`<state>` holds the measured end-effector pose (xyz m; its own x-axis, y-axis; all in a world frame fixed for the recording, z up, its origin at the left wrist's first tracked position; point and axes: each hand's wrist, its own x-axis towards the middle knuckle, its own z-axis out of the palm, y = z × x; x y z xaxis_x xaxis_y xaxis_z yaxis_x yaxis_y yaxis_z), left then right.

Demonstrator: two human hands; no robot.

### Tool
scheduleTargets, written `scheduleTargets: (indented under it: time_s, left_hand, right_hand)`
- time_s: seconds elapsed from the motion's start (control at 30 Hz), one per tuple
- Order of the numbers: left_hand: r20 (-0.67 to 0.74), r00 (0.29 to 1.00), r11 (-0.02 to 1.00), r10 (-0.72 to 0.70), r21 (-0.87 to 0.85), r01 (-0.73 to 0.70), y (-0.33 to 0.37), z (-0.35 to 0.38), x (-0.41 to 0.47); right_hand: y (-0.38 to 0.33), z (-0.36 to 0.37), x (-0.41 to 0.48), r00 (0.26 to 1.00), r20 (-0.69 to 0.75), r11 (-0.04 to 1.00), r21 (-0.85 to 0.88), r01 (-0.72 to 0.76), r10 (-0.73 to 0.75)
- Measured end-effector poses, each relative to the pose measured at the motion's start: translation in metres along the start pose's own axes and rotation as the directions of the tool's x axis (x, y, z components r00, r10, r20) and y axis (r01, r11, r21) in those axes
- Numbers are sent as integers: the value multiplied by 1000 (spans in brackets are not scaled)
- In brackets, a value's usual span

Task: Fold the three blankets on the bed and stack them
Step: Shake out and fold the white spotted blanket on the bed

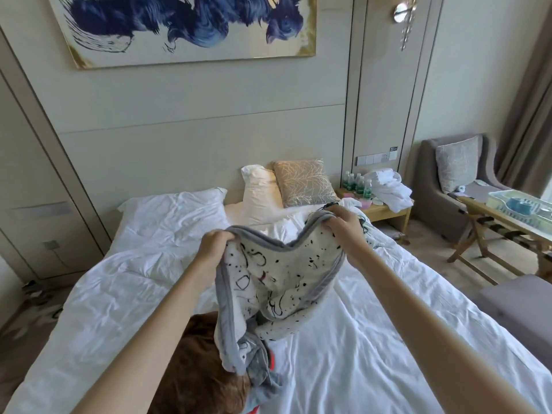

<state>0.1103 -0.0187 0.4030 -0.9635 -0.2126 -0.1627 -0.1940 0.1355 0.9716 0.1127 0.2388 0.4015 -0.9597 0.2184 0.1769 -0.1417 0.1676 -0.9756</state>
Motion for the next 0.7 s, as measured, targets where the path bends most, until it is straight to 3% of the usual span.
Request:
scheduleTargets:
  time_s: [0.1, 0.2, 0.27, 0.37, 0.47, 0.57, 0.7]
  left_hand:
    - [198, 973, 991, 119, 38, -129, 5, 11, -18]
    - [505, 827, 939, 248, 84, -333, 20, 23, -39]
    - [564, 772, 878, 294, 160, -451, 26, 32, -46]
    - [464, 783, 836, 414, 148, -529, 33, 41, -49]
    - [231, 866, 891, 444, -14, -453, 38, 39, -43]
    - [64, 945, 942, 319, -132, -309, 41, 33, -32]
    - [-12, 991, 947, 136, -291, -134, 45, 21, -21]
  right_hand:
    - [-30, 7, -4, 993, 115, 995, -98, 1, 10]
    - [-54, 16, -9, 984, 174, 983, -170, 63, -33]
    - [-68, 22, -11, 976, 185, 977, -157, 147, -117]
    - [-76, 23, -9, 966, 154, 968, -114, 224, -206]
    - [-57, 13, -7, 954, 238, 976, -69, 206, -184]
    - [-17, 9, -12, 899, 438, 995, -88, 53, -9]
    - [27, 8, -18, 824, 550, 990, -104, -94, 136]
